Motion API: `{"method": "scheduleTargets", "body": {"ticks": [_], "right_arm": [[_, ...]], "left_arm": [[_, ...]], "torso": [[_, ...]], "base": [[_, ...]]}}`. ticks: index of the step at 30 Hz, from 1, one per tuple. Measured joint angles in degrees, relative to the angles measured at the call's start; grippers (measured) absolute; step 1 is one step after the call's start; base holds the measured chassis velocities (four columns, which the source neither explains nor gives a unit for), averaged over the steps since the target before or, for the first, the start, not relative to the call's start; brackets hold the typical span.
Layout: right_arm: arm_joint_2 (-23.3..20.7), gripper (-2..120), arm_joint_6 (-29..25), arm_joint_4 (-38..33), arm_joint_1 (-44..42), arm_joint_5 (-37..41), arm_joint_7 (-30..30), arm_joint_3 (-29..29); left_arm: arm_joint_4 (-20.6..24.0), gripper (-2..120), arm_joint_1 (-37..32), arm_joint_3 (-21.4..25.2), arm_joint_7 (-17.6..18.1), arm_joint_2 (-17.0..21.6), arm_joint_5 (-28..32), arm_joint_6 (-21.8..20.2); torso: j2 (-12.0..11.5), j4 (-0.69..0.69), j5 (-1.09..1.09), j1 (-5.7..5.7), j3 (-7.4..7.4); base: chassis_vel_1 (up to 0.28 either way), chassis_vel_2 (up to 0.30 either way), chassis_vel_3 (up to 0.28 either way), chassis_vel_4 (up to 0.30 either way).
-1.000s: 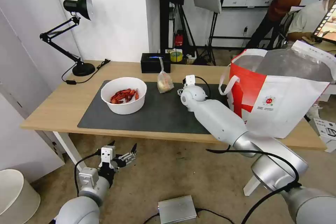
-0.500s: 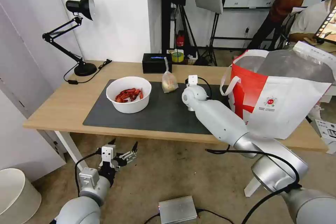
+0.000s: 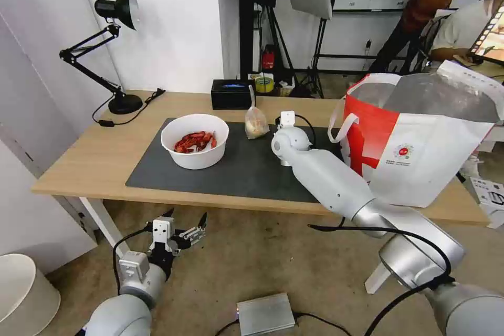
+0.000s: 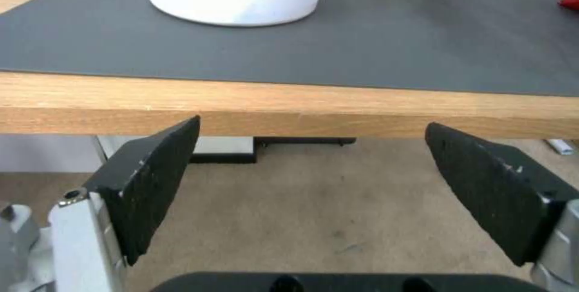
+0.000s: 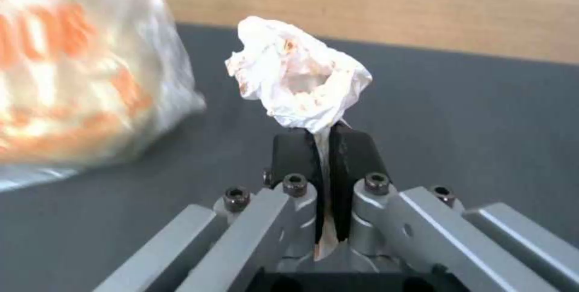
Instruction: Pick up the trash from the table and place it into the takeout bag.
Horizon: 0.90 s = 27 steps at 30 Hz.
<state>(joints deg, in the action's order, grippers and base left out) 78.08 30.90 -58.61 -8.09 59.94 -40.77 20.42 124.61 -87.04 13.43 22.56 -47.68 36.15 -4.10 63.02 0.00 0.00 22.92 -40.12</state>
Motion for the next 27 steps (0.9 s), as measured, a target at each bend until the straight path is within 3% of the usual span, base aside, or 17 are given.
{"method": "scheduleTargets", "body": {"ticks": [11, 15, 27], "right_arm": [[-4.58, 2, -0.03, -11.12, -1.73, 3.13, -3.65, -0.46], [-10.27, 2, 0.16, -25.89, -3.26, 6.39, -7.99, -1.01], [-17.92, 2, 2.22, -43.60, -1.82, 14.12, -15.46, -3.60]], "left_arm": [[0.29, 100, -0.30, 0.27, 0.05, -0.07, -0.08, 0.00], [0.71, 100, -0.43, 0.48, 0.08, -0.06, -0.12, 0.00], [2.04, 100, -1.52, 1.56, 0.15, -0.16, -0.14, -0.03]], "torso": [[0.00, 0.00, 0.01, 0.00, 0.01], [0.00, -0.01, 0.01, 0.00, 0.01], [0.01, 0.01, 0.00, -0.01, 0.01]], "base": [[0.000, 0.000, 0.000, 0.000], [0.000, 0.000, 0.000, 0.000], [0.000, 0.000, 0.000, 0.000]]}}
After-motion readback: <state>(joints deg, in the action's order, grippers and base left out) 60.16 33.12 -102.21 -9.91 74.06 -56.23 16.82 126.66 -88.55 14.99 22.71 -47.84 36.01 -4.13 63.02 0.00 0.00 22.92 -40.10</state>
